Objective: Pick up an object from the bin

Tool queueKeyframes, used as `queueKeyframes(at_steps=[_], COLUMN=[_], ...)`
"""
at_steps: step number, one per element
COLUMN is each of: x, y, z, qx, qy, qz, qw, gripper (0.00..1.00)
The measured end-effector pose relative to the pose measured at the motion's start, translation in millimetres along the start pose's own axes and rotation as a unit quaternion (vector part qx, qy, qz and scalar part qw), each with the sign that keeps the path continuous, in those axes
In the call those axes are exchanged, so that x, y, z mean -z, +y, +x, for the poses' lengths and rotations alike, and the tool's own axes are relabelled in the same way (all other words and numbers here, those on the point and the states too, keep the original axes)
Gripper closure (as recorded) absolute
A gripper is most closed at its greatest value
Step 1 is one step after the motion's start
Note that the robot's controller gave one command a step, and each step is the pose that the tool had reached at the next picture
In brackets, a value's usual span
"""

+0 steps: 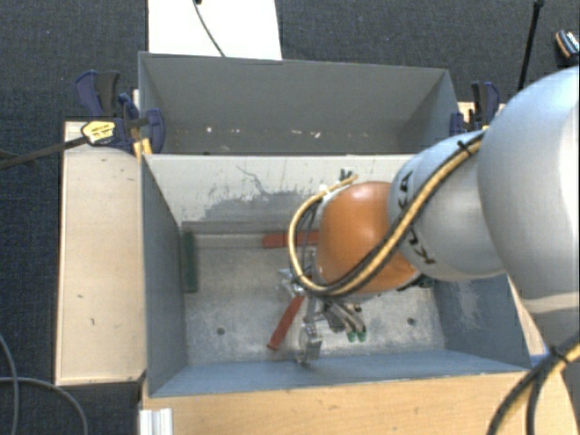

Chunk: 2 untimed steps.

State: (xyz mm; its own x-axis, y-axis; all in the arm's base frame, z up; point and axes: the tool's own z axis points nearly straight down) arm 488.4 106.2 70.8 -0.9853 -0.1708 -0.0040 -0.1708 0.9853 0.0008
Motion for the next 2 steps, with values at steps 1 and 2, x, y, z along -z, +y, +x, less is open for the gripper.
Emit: queueKeyframes(at_steps=[1, 2], x=[-0.4, 156.6], y=[-0.2, 21.6], z=[0.4, -23.3], qx=[-0.002, 0.009], qy=[0.0007, -0.004], qz=[0.0, 0.0], qw=[1.0, 0.9999], gripper=[1.0, 1.0])
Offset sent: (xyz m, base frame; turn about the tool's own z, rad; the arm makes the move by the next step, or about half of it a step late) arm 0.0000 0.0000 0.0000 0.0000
